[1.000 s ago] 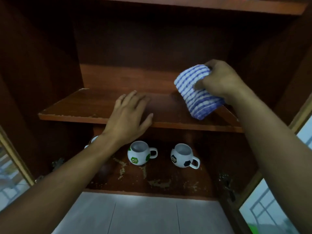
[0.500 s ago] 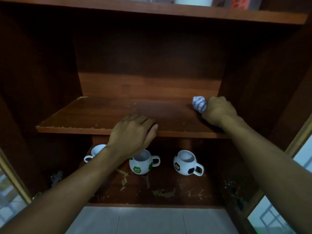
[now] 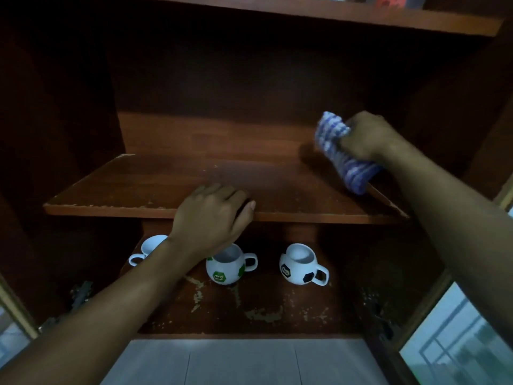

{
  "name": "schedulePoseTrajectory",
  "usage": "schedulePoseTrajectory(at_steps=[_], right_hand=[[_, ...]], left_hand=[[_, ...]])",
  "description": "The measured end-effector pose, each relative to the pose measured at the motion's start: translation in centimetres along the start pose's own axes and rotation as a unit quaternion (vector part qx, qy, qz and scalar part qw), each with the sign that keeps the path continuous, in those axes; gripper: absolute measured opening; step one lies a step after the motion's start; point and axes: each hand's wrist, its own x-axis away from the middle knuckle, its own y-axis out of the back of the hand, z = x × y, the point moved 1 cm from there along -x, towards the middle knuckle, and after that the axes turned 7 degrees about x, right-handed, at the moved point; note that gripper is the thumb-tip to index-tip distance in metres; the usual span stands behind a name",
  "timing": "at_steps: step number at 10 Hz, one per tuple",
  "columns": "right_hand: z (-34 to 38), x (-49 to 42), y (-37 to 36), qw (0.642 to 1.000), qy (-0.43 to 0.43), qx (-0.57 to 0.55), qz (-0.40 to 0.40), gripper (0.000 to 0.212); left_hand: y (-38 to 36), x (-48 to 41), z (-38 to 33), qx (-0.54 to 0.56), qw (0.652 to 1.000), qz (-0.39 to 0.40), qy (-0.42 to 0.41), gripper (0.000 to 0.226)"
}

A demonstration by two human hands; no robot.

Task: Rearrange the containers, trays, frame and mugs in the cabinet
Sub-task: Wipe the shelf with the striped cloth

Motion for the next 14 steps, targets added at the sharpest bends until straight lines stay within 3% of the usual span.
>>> schedulePoseTrajectory(at_steps=[1, 2, 3, 5, 6, 7, 8, 9, 10, 11, 12, 13, 14], right_hand=[[-1.5, -1.0, -1.2, 0.996, -0.046, 0.068, 0.033, 0.036], [-1.7, -0.8, -3.7, 0.989, -0.035, 0.094, 0.11, 0.043], [0.2, 0.1, -5.2, 0.989, -0.006, 0.066, 0.131, 0.042], [4.1, 1.4, -5.1, 0.965, 0.13, -0.144, 0.177, 0.014], [3.5, -0.3, -3.3, 0.979, 0.117, -0.145, 0.088, 0.014], [1.4, -2.7, -2.0, 0.997, 0.042, -0.058, 0.025, 0.021], [-1.5, -6.4, -4.4, 0.998, -0.003, 0.056, 0.016, 0.027], [-2.4, -7.1, -5.5, 0.95, 0.002, 0.262, -0.17, 0.03], [0.3, -3.8, -7.8, 0.997, 0.002, -0.035, 0.072, 0.032], [4.0, -2.7, -8.9, 0.987, 0.117, -0.003, 0.114, 0.026], [7.1, -2.1, -9.5, 0.962, 0.202, -0.093, 0.159, 0.016], [9.2, -1.8, -8.9, 0.942, 0.243, -0.184, 0.143, 0.014], [9.5, -3.1, -8.2, 0.948, 0.22, -0.21, 0.092, 0.014]], left_hand=[[0.0, 0.0, 0.0, -0.002, 1.0, -0.004, -0.001, 0.044], [-0.1, 0.0, 0.0, -0.002, 1.0, -0.001, 0.0, 0.045], [0.0, -0.1, 0.0, 0.0, 1.0, 0.001, -0.002, 0.045], [0.2, 0.0, 0.1, 0.0, 1.0, 0.022, 0.003, 0.046], [0.4, 0.0, 0.1, 0.01, 1.0, 0.028, 0.005, 0.046], [0.4, 0.0, 0.0, 0.009, 1.0, 0.029, 0.004, 0.046], [0.3, 0.1, 0.1, 0.008, 0.999, 0.034, 0.006, 0.048], [0.4, 0.0, 0.1, 0.01, 0.999, 0.039, 0.011, 0.049], [0.5, 0.0, 0.0, 0.01, 0.999, 0.042, 0.011, 0.049], [0.8, 0.0, -0.1, 0.014, 0.999, 0.046, 0.019, 0.05], [1.1, 0.5, -0.2, 0.022, 0.998, 0.045, 0.025, 0.047], [1.9, 2.0, 0.3, 0.028, 0.998, 0.039, 0.04, 0.044], [3.2, 3.3, 1.3, 0.032, 0.997, 0.033, 0.065, 0.046]])
